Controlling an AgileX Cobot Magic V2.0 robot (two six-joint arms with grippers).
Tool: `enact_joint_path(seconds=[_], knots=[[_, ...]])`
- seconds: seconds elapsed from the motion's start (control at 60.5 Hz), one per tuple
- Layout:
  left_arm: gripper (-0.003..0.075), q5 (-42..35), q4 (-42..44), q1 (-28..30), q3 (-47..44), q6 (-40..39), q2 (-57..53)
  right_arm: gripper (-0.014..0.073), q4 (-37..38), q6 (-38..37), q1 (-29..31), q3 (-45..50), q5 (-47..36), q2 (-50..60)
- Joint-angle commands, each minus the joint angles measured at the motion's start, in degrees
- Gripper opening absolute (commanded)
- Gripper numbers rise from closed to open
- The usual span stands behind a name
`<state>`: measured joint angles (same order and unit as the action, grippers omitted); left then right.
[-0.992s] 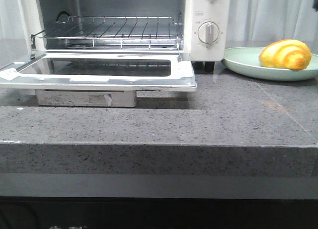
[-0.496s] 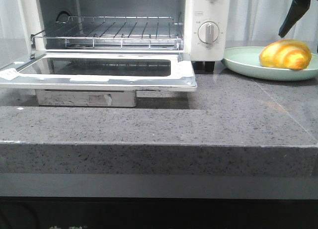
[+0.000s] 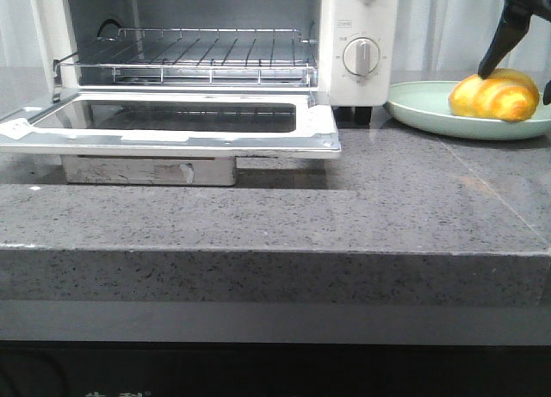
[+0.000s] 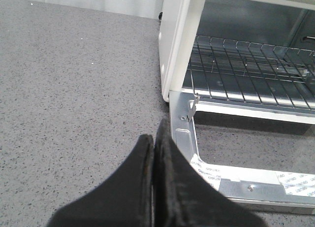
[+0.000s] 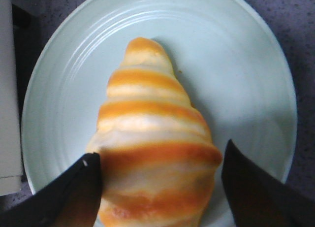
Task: Put bread in oven
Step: 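Lower the right gripper onto the bread roll on the green plate and grasp it, then lift the bread roll with the right gripper and carry it into the oven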
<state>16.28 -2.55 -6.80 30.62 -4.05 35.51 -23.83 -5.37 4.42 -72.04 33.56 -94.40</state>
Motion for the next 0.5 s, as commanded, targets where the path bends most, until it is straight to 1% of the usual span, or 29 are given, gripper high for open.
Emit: enact_joint_path(seconds=[0.0,0.116,0.149,0.198,0.314,0.479], knots=[[-0.002,-4.45,-0.43,0.27,1.6,-0.55,-0.22,0.0426,-0.96,1.53,0.24,-1.96,-1.88,2.31],[-0.002,-4.45,-0.43,0.27,1.6,-0.55,-0.22,0.0255,-0.96,2.37,0.24,-1.96,-1.33,2.31],[-0.002,-4.45,-0.43,0.27,1.6,-0.55,-0.22,0.0216,-0.96,2.44,0.24,-1.96,-1.27,2.31],[-0.002,-4.45,-0.43,0.27,1.6,-0.55,-0.22,0.0181,-0.96,2.48,0.24,-1.96,-1.23,2.31],[-0.002,-4.45,-0.43,0.27,1.6,-0.55,-0.22,0.0128,-0.96,2.48,0.24,-2.05,-1.23,2.31],[-0.002,-4.45,-0.43,0.27,1.6,-0.55,-0.22,0.0123,-0.96,2.48,0.24,-3.54,-1.05,3.21]])
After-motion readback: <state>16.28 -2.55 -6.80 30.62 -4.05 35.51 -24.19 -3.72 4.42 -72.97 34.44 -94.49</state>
